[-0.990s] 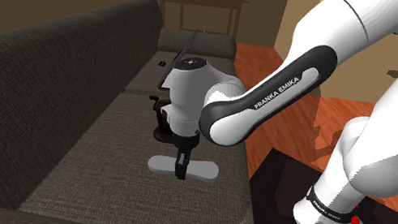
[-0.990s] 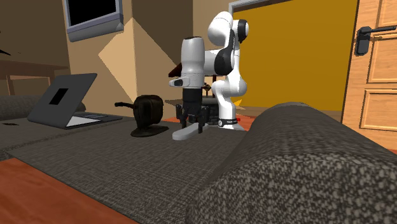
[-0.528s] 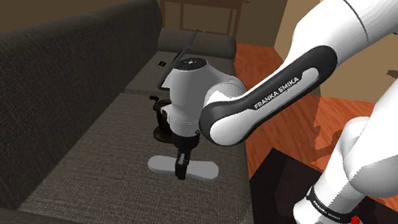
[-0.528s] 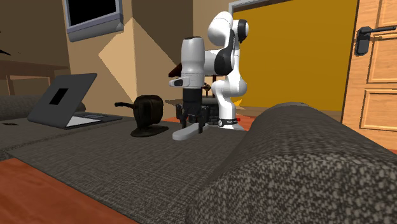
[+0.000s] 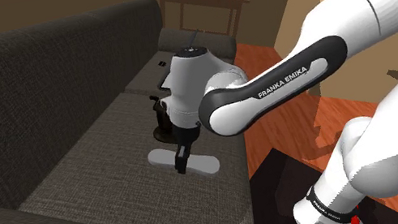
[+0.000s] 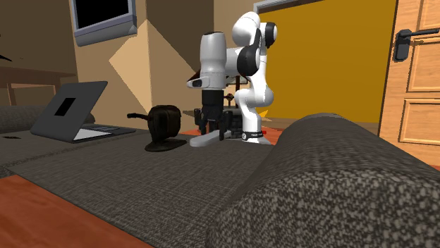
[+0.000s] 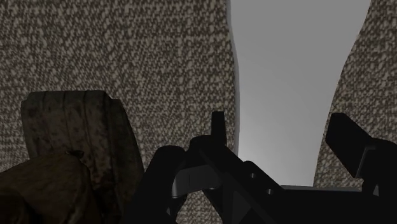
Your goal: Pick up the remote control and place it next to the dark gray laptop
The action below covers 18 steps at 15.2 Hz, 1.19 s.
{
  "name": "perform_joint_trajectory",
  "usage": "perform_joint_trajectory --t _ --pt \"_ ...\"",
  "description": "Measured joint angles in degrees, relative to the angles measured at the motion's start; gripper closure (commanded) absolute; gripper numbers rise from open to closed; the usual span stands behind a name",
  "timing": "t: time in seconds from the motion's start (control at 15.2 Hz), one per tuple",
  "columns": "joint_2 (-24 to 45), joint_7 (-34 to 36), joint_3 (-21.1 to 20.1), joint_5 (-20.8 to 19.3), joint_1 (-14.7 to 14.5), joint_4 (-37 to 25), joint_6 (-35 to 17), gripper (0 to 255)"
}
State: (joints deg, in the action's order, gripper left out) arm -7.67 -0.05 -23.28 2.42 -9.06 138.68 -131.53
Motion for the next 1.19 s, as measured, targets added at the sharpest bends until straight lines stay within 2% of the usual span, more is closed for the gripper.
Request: perform_joint_trajectory --t 1.19 --pt "-7.4 -2.2 1.5 2.4 -0.4 -7.7 14.7 255"
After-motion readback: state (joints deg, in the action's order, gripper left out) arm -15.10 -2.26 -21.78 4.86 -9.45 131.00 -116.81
